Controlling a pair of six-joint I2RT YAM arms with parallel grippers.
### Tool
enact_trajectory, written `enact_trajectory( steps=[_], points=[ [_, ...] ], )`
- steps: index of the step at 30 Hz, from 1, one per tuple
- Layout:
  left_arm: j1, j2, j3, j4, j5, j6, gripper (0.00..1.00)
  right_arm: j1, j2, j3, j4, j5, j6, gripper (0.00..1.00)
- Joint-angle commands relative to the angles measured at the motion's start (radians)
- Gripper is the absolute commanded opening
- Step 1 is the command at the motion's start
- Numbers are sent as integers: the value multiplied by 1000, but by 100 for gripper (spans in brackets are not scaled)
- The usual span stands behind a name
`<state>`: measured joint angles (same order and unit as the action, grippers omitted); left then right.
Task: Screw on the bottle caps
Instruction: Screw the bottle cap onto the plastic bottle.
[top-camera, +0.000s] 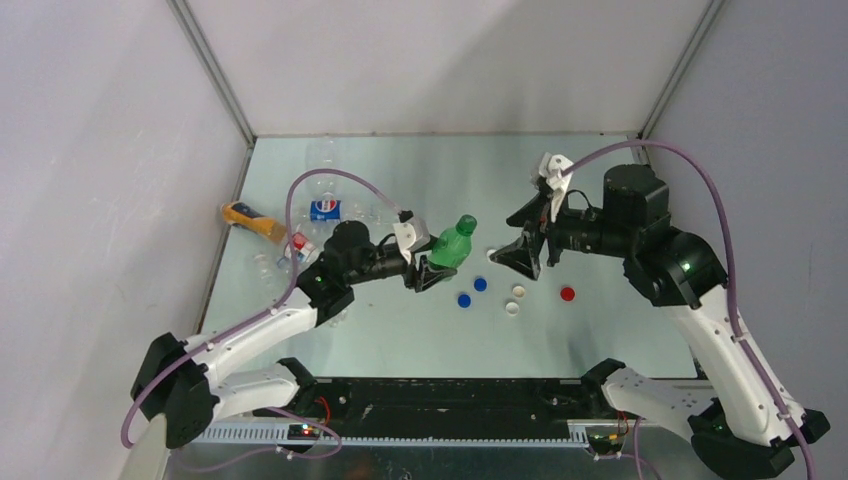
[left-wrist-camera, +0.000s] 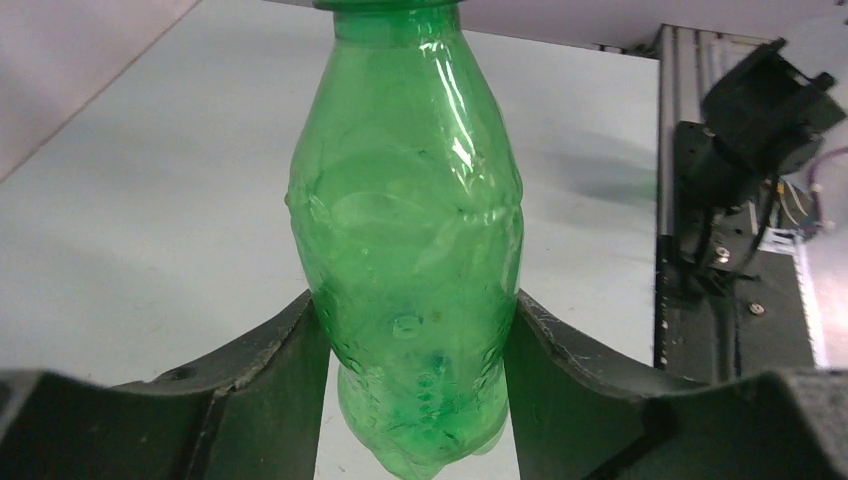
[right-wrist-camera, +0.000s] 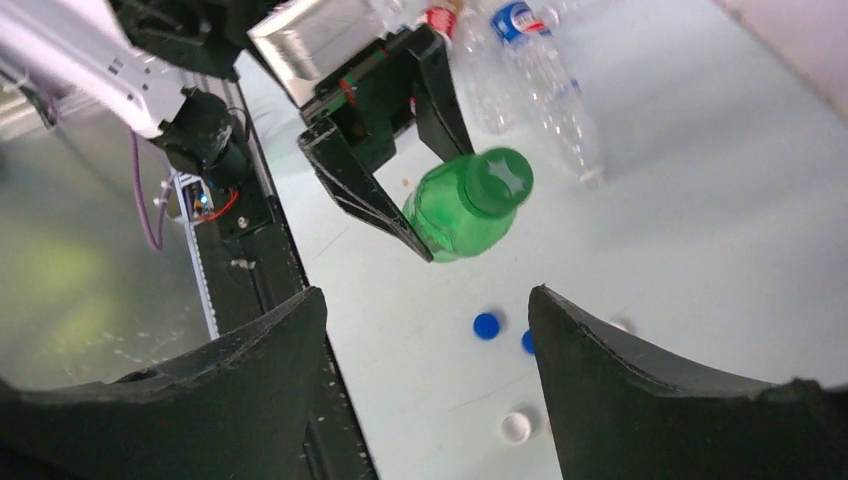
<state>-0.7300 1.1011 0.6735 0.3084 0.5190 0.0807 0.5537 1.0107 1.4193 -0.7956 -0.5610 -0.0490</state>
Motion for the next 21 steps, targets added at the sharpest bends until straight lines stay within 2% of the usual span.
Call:
enact_trajectory(
  steps=[1, 4, 11, 21],
  points=[
    [5, -38, 71, -90, 120, 56, 0, -3, -22, 9, 35, -171, -282, 76],
    [4, -57, 80, -134, 169, 74, 0, -3, 0, 36, -24, -229, -369, 74],
    [3, -76, 110, -247, 242, 149, 0, 32, 95, 181, -198, -234, -534, 69],
    [2, -98, 139, -348, 283, 212, 0, 102, 211, 272, -294, -223, -580, 61]
  ],
)
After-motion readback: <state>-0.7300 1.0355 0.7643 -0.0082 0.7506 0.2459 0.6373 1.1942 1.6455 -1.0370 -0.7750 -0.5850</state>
